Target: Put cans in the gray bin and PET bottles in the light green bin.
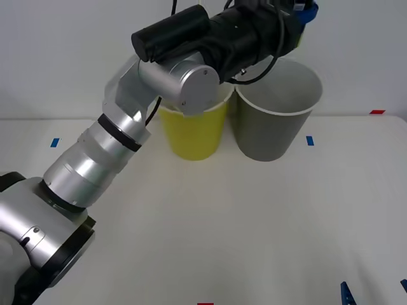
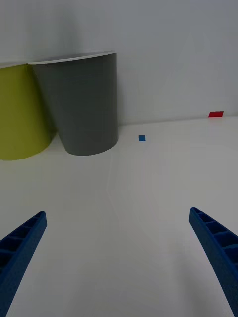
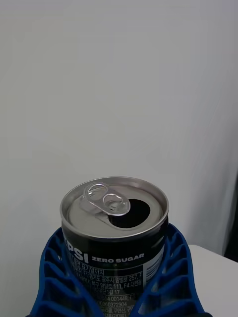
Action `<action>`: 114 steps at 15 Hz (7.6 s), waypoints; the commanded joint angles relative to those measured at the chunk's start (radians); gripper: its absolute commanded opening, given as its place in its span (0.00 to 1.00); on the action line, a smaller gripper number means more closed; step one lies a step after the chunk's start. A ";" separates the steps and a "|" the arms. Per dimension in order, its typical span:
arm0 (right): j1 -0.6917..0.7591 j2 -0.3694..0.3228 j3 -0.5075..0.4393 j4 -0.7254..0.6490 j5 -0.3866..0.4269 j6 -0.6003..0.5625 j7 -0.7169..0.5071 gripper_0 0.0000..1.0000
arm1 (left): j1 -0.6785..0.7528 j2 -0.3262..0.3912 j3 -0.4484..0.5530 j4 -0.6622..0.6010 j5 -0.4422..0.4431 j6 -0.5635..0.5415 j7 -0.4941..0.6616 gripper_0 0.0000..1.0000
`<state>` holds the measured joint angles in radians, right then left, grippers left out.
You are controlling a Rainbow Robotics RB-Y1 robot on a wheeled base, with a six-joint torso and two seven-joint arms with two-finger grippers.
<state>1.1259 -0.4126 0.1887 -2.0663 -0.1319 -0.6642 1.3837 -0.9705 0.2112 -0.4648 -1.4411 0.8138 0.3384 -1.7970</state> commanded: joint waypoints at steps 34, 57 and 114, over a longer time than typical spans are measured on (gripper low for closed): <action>0.000 0.000 0.000 0.000 0.000 0.000 0.000 1.00 | -0.065 0.025 -0.112 0.110 0.008 -0.142 0.064 1.00; 0.000 0.000 0.000 0.000 0.000 0.000 0.000 1.00 | 0.012 0.175 0.351 -0.469 -0.061 0.720 0.077 1.00; 0.000 0.000 0.000 0.000 0.000 0.000 0.000 1.00 | 1.980 0.321 0.256 -0.564 -0.521 -1.055 0.128 1.00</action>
<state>1.1259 -0.4126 0.1887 -2.0663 -0.1319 -0.6642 1.3837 0.9875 0.5352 -0.2086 -2.0051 0.2954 -0.7162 -1.6659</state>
